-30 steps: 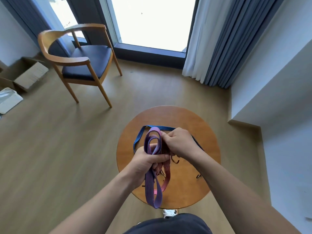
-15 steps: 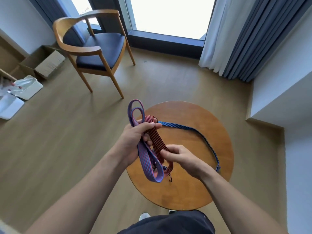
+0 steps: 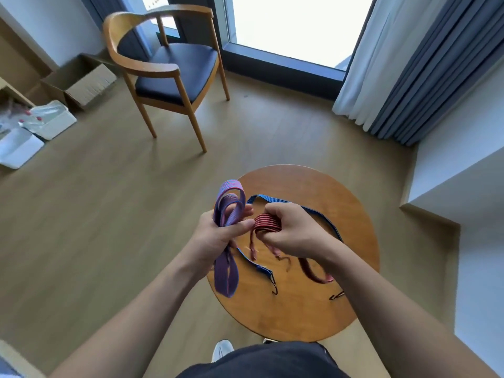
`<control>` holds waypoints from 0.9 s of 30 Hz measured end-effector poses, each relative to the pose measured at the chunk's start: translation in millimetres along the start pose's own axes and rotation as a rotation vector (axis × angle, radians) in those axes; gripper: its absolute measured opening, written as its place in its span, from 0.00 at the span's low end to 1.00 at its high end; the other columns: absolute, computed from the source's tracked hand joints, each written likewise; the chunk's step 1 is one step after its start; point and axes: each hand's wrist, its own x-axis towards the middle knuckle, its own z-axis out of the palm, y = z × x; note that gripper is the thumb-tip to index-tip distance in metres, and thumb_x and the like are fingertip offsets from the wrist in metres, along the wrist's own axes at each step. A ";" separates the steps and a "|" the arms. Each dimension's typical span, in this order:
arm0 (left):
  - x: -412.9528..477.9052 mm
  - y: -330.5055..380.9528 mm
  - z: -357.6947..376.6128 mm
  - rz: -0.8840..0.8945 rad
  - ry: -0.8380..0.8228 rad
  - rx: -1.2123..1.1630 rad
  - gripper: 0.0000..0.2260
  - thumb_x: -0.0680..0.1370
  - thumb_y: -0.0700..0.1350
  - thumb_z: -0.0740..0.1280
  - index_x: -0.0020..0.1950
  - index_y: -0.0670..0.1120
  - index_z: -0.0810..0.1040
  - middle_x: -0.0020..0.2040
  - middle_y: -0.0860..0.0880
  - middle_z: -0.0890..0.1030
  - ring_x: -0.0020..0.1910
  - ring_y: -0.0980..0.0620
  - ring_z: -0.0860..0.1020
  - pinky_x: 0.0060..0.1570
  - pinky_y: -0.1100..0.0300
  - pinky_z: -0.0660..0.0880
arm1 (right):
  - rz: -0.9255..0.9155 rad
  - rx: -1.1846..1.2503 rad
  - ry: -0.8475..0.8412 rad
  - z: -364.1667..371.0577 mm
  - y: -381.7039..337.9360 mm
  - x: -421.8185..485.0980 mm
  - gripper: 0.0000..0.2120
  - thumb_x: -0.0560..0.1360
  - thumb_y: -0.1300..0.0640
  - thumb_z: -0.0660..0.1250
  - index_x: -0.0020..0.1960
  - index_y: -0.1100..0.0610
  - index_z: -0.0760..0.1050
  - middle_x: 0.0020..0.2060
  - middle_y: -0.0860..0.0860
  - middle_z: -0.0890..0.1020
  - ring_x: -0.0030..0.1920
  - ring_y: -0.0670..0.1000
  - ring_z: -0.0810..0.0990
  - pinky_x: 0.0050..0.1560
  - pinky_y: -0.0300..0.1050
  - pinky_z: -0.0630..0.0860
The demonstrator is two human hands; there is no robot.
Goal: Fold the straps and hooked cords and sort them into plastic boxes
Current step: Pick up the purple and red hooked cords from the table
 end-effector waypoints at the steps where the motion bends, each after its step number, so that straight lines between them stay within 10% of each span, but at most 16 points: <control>1: 0.3 0.9 1.9 0.005 -0.055 -0.054 0.16 0.70 0.45 0.77 0.57 0.47 0.86 0.46 0.51 0.87 0.26 0.54 0.72 0.31 0.58 0.73 | -0.019 0.031 0.001 -2.6 -5.2 -0.3 0.10 0.69 0.63 0.69 0.34 0.55 0.71 0.28 0.47 0.73 0.30 0.48 0.71 0.32 0.50 0.70; 7: 4.2 -1.0 14.1 -0.056 -0.435 -0.289 0.24 0.66 0.58 0.82 0.55 0.49 0.82 0.34 0.41 0.70 0.26 0.51 0.72 0.36 0.52 0.70 | -0.104 0.500 -0.051 -32.5 -31.3 -10.6 0.05 0.67 0.69 0.69 0.40 0.61 0.77 0.32 0.53 0.74 0.34 0.51 0.72 0.38 0.49 0.69; 11: 6.2 -0.8 27.0 -0.027 -0.626 -0.209 0.27 0.64 0.47 0.81 0.57 0.40 0.74 0.44 0.37 0.74 0.29 0.53 0.73 0.35 0.57 0.70 | -0.096 0.630 0.056 -40.7 -32.2 -8.4 0.06 0.66 0.67 0.68 0.37 0.61 0.71 0.33 0.56 0.69 0.35 0.54 0.67 0.38 0.54 0.64; 15: -0.7 -6.7 41.9 -0.029 -0.768 -0.154 0.29 0.68 0.40 0.80 0.67 0.37 0.76 0.59 0.42 0.84 0.61 0.39 0.81 0.61 0.39 0.73 | -0.042 0.789 0.147 -40.7 -21.8 -0.8 0.04 0.67 0.64 0.69 0.38 0.58 0.74 0.33 0.56 0.72 0.34 0.53 0.70 0.37 0.46 0.68; 20: 1.6 -31.7 53.8 -0.210 -0.432 -0.164 0.11 0.67 0.35 0.77 0.45 0.46 0.81 0.41 0.42 0.81 0.46 0.40 0.80 0.46 0.49 0.78 | 0.150 0.656 0.186 -21.3 26.0 22.4 0.09 0.71 0.51 0.72 0.45 0.55 0.77 0.36 0.50 0.78 0.38 0.49 0.77 0.37 0.43 0.75; 27: 13.6 -96.5 12.7 -0.544 0.133 0.017 0.05 0.77 0.44 0.75 0.44 0.48 0.80 0.29 0.50 0.72 0.25 0.52 0.70 0.27 0.61 0.64 | 0.663 0.031 0.132 19.4 180.5 -4.7 0.14 0.75 0.41 0.70 0.52 0.51 0.77 0.48 0.46 0.82 0.48 0.48 0.80 0.45 0.45 0.77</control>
